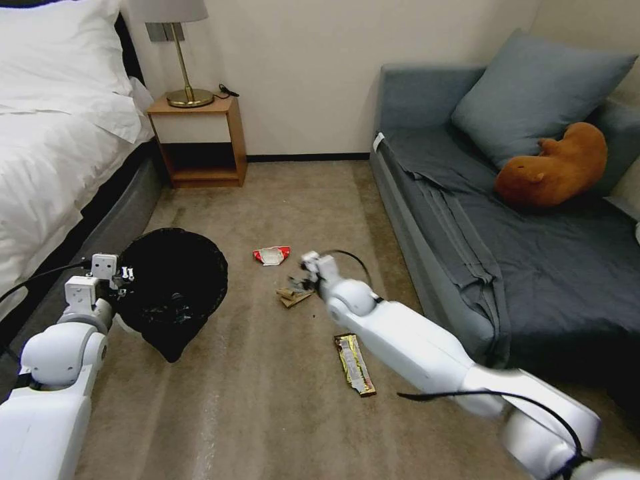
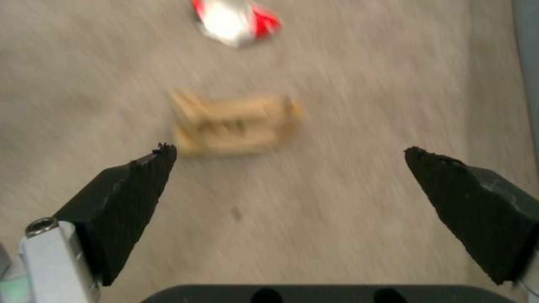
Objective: Pick up the trash bin, then pick up the garbage on the floor and place it into the trash bin.
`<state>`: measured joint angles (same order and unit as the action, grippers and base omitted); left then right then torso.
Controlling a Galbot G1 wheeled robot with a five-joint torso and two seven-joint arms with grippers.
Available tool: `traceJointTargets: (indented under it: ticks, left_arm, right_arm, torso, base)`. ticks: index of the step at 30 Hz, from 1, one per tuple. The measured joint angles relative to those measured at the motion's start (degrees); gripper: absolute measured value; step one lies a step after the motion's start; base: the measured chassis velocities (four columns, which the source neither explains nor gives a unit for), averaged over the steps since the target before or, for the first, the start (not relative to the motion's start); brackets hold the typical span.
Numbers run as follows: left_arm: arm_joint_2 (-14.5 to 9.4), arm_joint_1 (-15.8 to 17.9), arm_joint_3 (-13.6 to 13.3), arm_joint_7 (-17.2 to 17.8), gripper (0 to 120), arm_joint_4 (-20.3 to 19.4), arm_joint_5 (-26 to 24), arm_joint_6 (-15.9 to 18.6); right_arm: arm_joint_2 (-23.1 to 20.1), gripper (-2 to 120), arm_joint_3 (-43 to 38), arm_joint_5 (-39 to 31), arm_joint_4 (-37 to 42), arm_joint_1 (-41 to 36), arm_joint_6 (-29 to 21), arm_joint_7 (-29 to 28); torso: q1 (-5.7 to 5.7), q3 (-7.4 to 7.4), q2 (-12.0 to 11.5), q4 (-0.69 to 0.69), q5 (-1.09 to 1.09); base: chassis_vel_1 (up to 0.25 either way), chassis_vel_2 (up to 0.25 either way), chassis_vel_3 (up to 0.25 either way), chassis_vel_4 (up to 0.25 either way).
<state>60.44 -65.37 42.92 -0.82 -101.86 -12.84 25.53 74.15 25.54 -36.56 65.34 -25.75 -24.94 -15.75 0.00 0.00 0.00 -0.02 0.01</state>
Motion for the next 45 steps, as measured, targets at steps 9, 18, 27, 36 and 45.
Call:
traceJointTargets:
  ticks: [9, 18, 27, 36, 45]
  left_arm:
    - [0.07, -0.16, -0.55, 0.11, 5, -0.25, 0.29, 0.10]
    - [-0.21, -0.51, -0.60, 0.11, 5, -0.29, 0.30, 0.10]
    - [-0.70, -0.91, -0.26, 0.00, 5, -0.74, 0.03, 0.10]
    - [-0.58, -1.37, -0.24, -0.03, 5, -1.66, -0.07, 0.08]
    - [-0.33, -1.80, -0.36, -0.01, 5, -2.43, -0.09, 0.13]
  right_arm:
    - [1.07, 100, -3.75, 5.99, -4.90, -7.27, -0.58, 0.97]
    - [2.24, 100, -4.66, 8.43, -7.56, -9.56, -0.36, 2.60]
    - [2.73, 100, -5.67, 10.30, -10.64, -10.89, 0.74, 4.41]
    - [2.88, 100, -6.71, 12.01, -11.99, -11.94, 1.35, 5.67]
    - [2.93, 83, -7.39, 12.81, -12.06, -12.83, 1.48, 6.63]
  torso:
    - [0.00, 0.00, 0.00, 0.02, 0.00]
    - [0.00, 0.00, 0.00, 0.02, -0.01]
    - [0.00, 0.00, 0.00, 0.02, -0.01]
    - [0.00, 0.00, 0.00, 0.02, -0.01]
    - [0.00, 0.00, 0.00, 0.01, -0.01]
  base:
    - [0.000, 0.000, 0.000, 0.000]
    - [0.000, 0.000, 0.000, 0.000]
    - [0.000, 0.000, 0.000, 0.000]
    - [0.000, 0.000, 0.000, 0.000]
    - [0.000, 0.000, 0.000, 0.000]
